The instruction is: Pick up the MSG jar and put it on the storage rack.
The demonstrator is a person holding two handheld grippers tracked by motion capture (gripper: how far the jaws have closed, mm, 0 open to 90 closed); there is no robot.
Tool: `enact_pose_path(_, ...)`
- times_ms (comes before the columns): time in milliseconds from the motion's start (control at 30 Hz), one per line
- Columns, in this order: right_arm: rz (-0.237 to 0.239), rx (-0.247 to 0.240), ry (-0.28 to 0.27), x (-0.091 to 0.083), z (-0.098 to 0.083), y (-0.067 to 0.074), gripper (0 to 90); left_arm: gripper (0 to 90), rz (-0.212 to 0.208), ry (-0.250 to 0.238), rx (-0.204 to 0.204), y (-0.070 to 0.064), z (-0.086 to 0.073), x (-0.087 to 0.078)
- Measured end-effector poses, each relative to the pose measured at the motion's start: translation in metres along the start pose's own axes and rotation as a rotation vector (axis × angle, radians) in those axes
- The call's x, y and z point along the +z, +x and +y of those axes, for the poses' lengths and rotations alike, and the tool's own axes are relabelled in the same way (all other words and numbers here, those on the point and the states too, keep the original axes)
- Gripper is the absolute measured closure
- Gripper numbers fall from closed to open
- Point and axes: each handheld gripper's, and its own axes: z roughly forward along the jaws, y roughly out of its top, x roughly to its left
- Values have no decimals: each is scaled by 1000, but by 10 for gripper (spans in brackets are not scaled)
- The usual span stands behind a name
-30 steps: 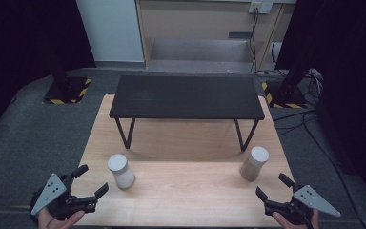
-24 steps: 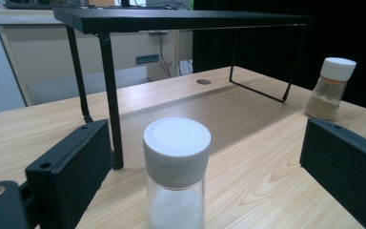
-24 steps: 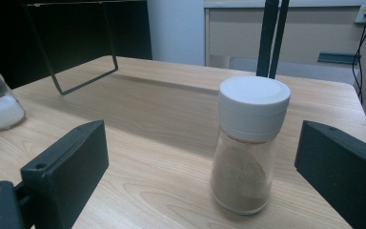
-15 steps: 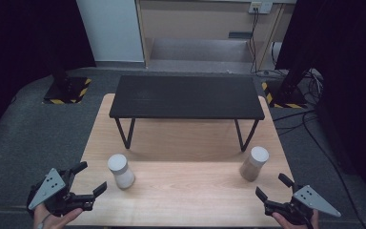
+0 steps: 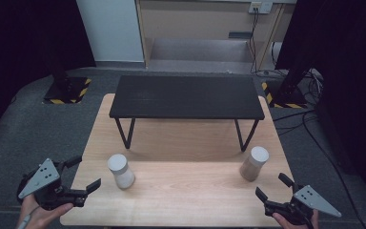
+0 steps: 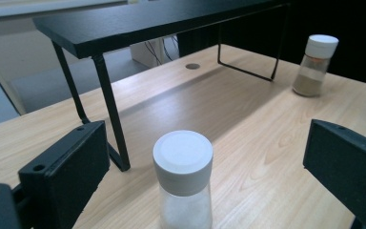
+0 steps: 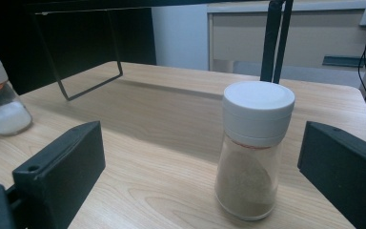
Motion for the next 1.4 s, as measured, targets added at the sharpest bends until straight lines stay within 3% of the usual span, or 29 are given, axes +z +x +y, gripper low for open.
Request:
enact_pose_path(133, 5, -3, -1, 0, 0, 0, 18, 7, -20, 45, 25, 6, 18, -2)
enact_pose_path(467, 6, -4, -1, 0, 0, -1, 14, 8, -48, 126, 45, 19, 35, 2)
enact_pose_path(900, 2, -8, -5, -1, 0, 0, 15, 13, -72, 199, 37, 29, 39, 18)
enact_pose_path(1400, -4, -12, -8, -2, -1, 0, 17, 29, -95, 249, 12, 41, 26, 59)
